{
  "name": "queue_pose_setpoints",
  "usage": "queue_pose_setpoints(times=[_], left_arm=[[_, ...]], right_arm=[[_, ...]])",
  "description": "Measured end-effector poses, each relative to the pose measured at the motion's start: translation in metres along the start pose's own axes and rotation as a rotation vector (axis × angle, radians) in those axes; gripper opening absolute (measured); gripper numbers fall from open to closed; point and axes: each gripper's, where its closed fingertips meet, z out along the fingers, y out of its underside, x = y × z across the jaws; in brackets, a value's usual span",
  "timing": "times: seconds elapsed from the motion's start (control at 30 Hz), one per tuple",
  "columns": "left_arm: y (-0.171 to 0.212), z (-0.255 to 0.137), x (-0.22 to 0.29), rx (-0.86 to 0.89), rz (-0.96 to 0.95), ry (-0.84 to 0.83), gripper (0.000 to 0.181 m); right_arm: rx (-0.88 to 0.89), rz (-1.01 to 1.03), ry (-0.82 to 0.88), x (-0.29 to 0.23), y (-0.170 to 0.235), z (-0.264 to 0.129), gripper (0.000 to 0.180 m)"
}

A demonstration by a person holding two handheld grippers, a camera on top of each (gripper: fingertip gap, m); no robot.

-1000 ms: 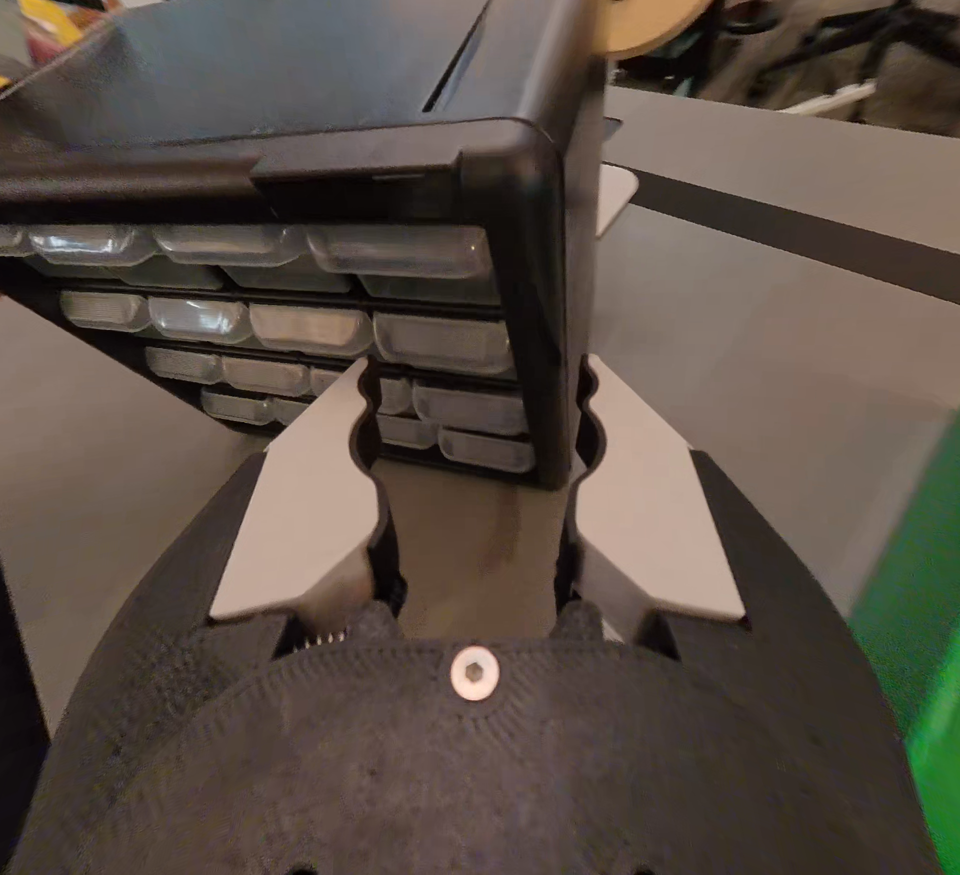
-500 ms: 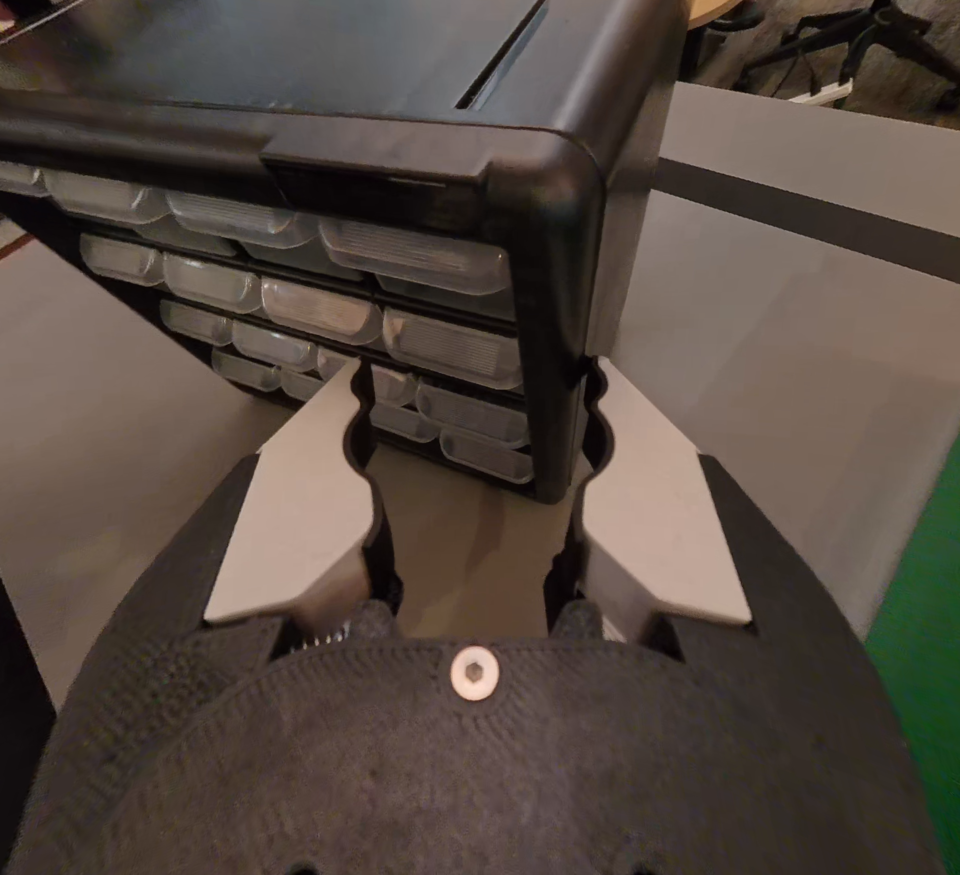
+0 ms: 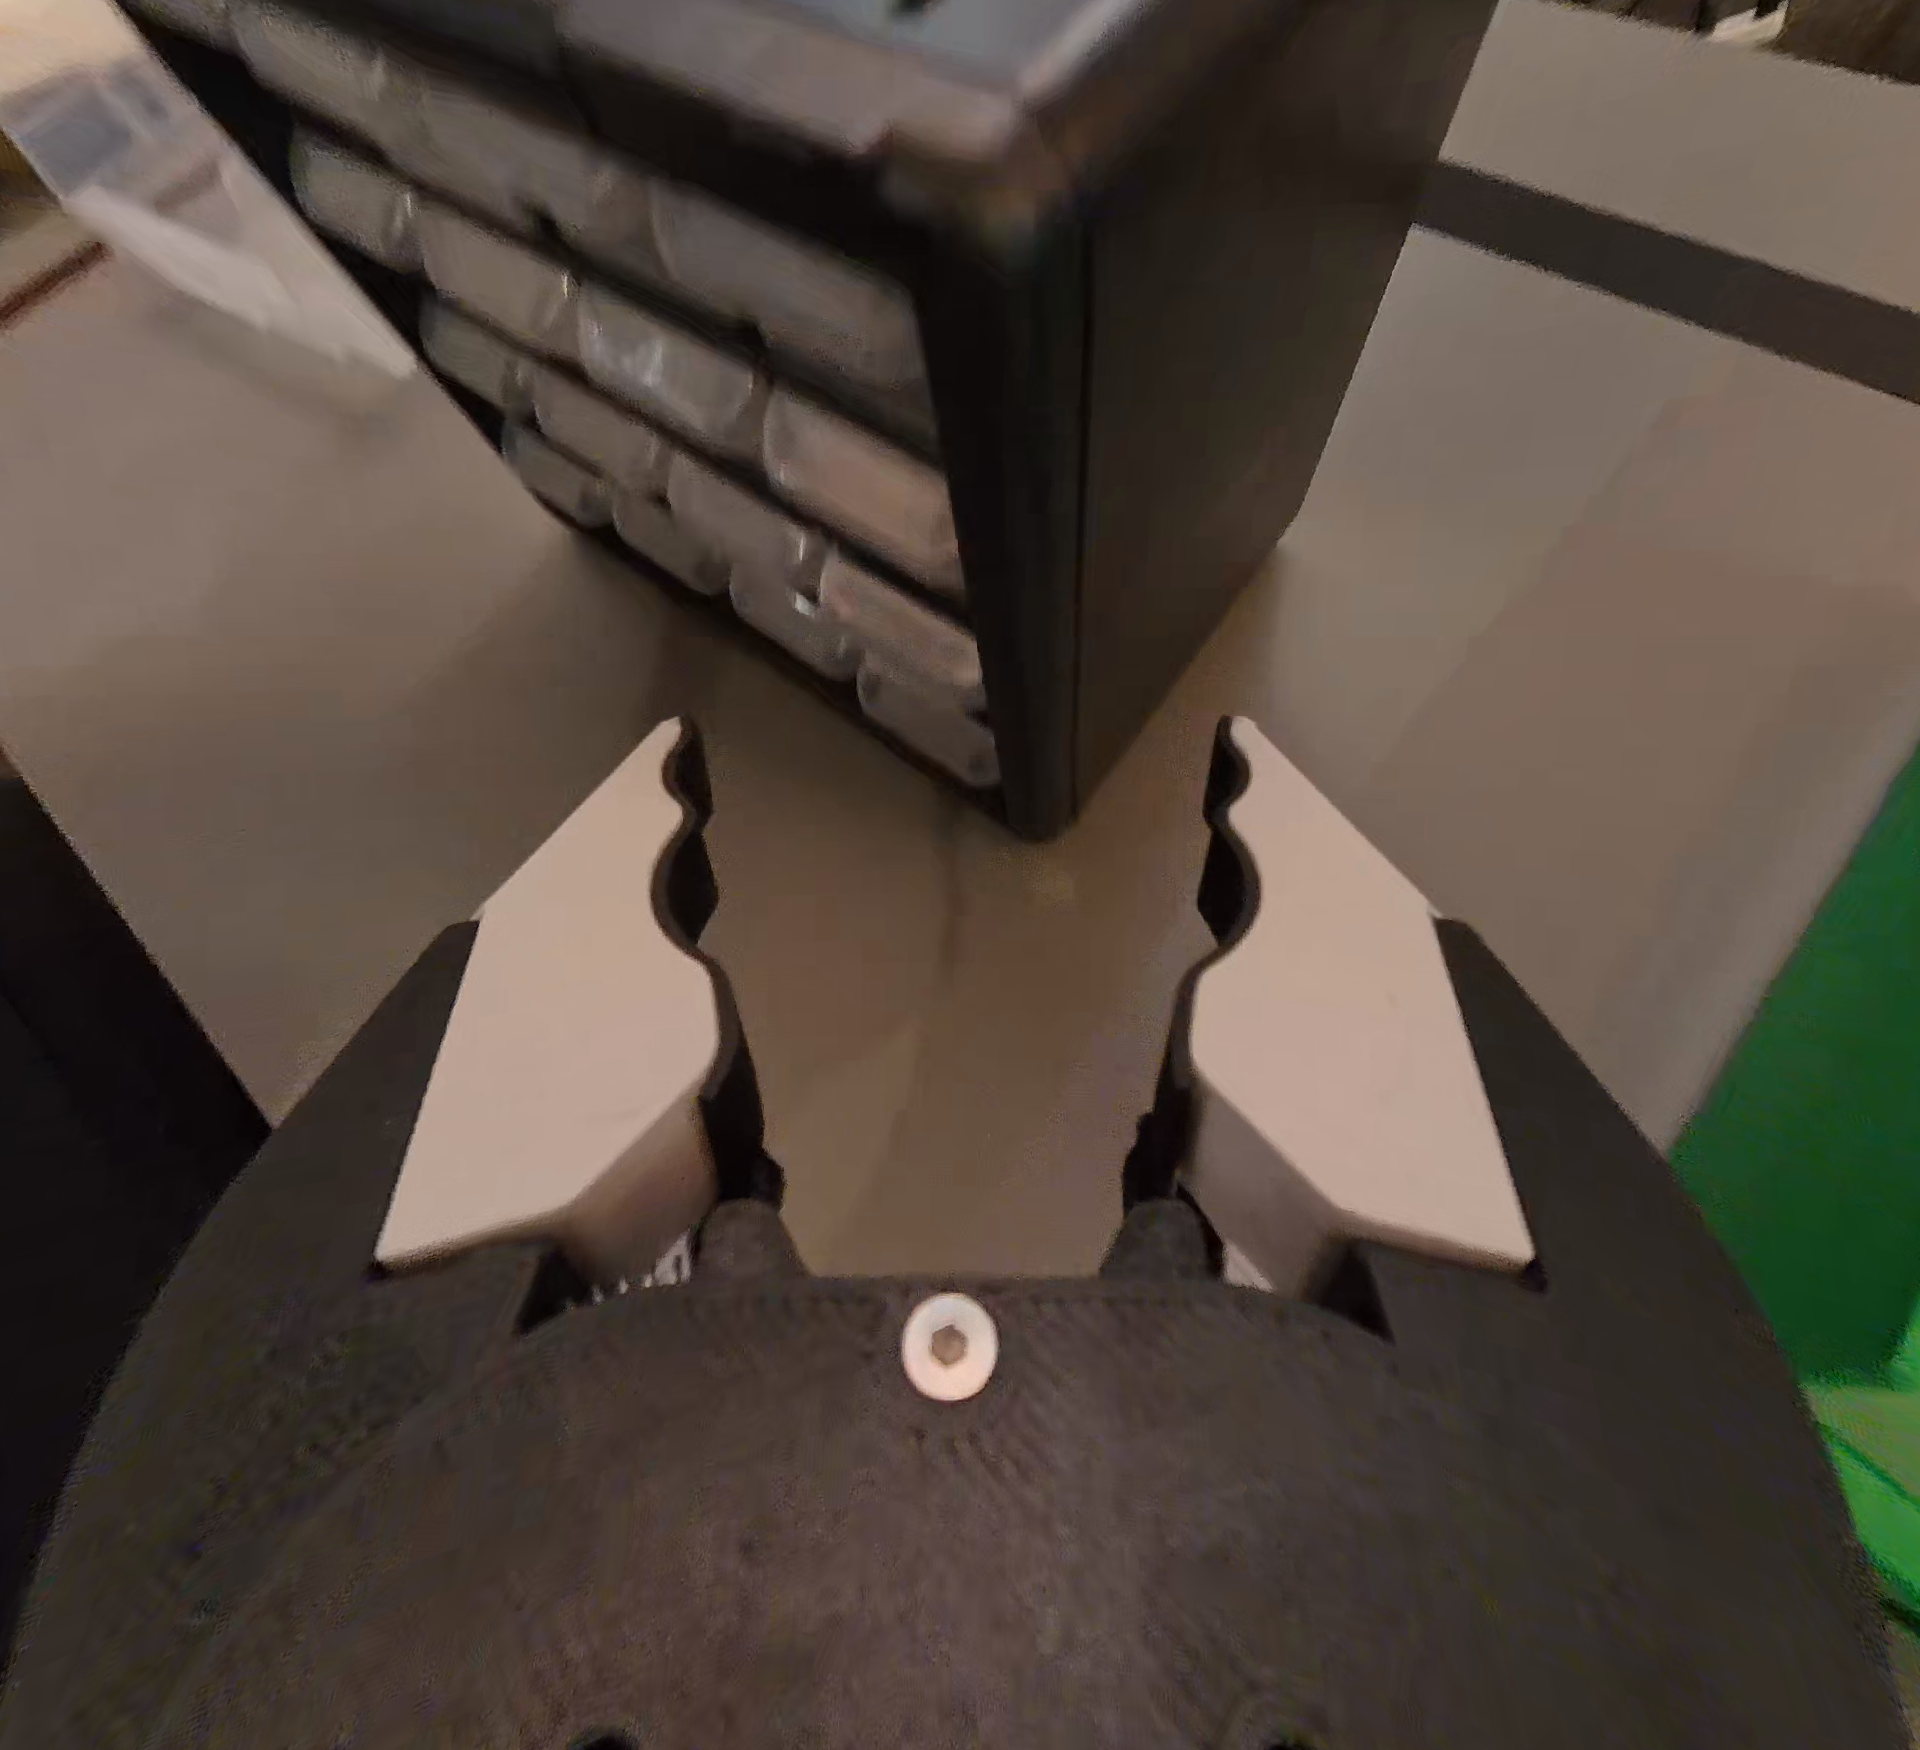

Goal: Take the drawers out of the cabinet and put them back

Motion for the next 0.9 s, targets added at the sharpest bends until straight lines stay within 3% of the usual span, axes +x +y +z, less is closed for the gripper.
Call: queue_pose_setpoints(times=[0.03, 0.1, 0.43, 0.57, 0.67, 0.73, 0.83, 0.87, 0.9], left_arm=[[0.005, -0.008, 0.011, -0.008, 0.023, 0.006, 0.106], [0.022, -0.022, 0.032, -0.041, 0.075, 0.005, 0.113], [0.141, -0.036, 0.086, -0.211, 0.11, -0.003, 0.131], [0.187, -0.019, 0.074, -0.29, 0.14, -0.061, 0.135], [0.231, -0.005, 0.069, -0.411, 0.026, -0.031, 0.136], [0.245, 0.001, 0.062, -0.433, 0.012, -0.048, 0.134], [0.265, 0.006, 0.062, -0.491, 0.043, -0.045, 0.133], [0.271, 0.007, 0.062, -0.513, 0.067, -0.05, 0.127], [0.276, 0.01, 0.05, -0.518, 0.087, -0.14, 0.106]], right_arm=[[-0.034, -0.028, -0.01, -0.001, 0.011, -0.004, 0.102], [-0.127, -0.07, -0.026, -0.004, 0.038, -0.004, 0.125], [-0.334, -0.187, -0.051, -0.005, 0.137, 0.045, 0.137], [-0.248, -0.224, -0.086, -0.008, 0.133, 0.054, 0.14], [-0.24, -0.22, -0.079, -0.008, 0.133, 0.053, 0.139], [-0.222, -0.197, -0.048, -0.003, 0.131, 0.052, 0.131], [-0.219, -0.176, -0.021, 0.004, 0.132, 0.05, 0.132], [-0.223, -0.175, -0.019, 0.004, 0.133, 0.049, 0.133], [-0.226, -0.172, -0.018, 0.004, 0.133, 0.048, 0.134]])
